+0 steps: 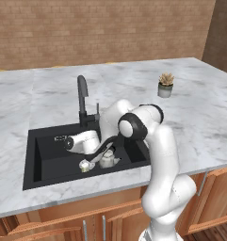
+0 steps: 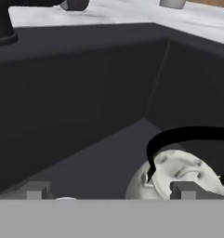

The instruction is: Open the cabinet, pick the kettle from the cabinet, and place it in the sink.

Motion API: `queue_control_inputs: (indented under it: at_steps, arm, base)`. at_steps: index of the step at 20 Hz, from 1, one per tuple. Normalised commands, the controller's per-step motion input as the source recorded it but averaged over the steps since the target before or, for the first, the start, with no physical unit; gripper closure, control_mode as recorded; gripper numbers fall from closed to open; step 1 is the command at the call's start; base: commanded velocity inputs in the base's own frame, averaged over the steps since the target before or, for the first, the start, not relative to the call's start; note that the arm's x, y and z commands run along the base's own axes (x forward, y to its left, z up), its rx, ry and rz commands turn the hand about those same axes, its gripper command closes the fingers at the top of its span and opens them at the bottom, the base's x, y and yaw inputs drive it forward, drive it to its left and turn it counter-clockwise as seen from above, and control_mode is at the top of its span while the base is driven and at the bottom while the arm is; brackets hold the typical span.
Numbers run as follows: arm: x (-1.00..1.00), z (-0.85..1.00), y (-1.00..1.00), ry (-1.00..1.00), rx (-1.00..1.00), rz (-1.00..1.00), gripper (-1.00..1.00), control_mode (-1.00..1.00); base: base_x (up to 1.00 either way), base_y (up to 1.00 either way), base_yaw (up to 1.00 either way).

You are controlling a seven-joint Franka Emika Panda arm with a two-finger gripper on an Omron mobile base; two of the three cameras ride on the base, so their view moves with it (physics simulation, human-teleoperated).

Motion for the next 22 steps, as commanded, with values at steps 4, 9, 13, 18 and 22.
queue_control_inputs:
  at_steps: [4, 9, 13, 18, 22]
  arm:
    - [-0.15, 0.24, 0.08, 0.01, 0.08, 0.07, -1.00, -1.00]
    - [-0.18, 0.29, 0.03, 0.01, 0.05, 0.10, -1.00, -1.00]
    - [-0.22, 0.32, 0.02, 0.05, 0.00, 0.08, -1.00, -1.00]
    - [-0.21, 0.38, 0.02, 0.08, 0.00, 0.07, -1.00, -1.00]
    - [-0.21, 0.41, 0.06, 0.08, 0.02, 0.01, -1.00, -1.00]
  base:
    - [0.00, 0.00, 0.00]
    - [0.00, 0.00, 0.00]
    - [0.00, 0.00, 0.00]
    - [0.00, 0.00, 0.00]
    - [0.00, 0.00, 0.00]
